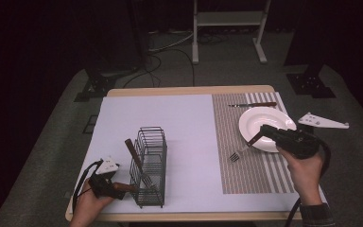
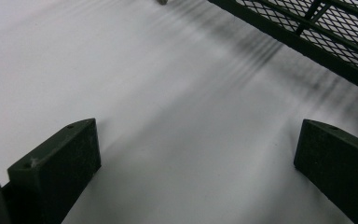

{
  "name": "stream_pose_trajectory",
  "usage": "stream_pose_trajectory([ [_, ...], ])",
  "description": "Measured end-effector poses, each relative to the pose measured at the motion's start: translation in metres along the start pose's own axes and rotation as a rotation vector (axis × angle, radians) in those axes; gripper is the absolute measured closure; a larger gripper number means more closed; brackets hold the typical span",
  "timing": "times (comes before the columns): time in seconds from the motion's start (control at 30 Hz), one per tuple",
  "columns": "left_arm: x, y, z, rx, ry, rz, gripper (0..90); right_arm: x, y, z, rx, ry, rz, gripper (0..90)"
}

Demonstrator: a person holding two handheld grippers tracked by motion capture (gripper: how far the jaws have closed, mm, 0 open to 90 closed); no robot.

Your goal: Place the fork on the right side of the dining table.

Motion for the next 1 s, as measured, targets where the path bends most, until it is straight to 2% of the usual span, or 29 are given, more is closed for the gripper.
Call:
stream_pose_trajectory([
  [0.4,0.000,0.000,0.000,0.000,0.000,0.000,0.0,0.014,0.015,-0.014,0.046,-0.035,0.005,79.9],
  [0.67,0.000,0.000,0.000,0.000,0.000,0.000,0.0,0.021,0.025,-0.022,0.060,-0.073,0.002,79.7],
  [1.0,0.000,0.000,0.000,0.000,0.000,0.000,0.0,0.031,0.033,-0.033,0.113,-0.105,0.008,77.0],
])
Point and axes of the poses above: each handheld gripper's, and its own axes: y roughly backward along the jaws, x roughly out of its underside, z roughly to its left, the point moved 4 cm from there along -y, roughly forward along the jaws, and after that the axes turned 7 degrees about z, right-handed, at the moved point
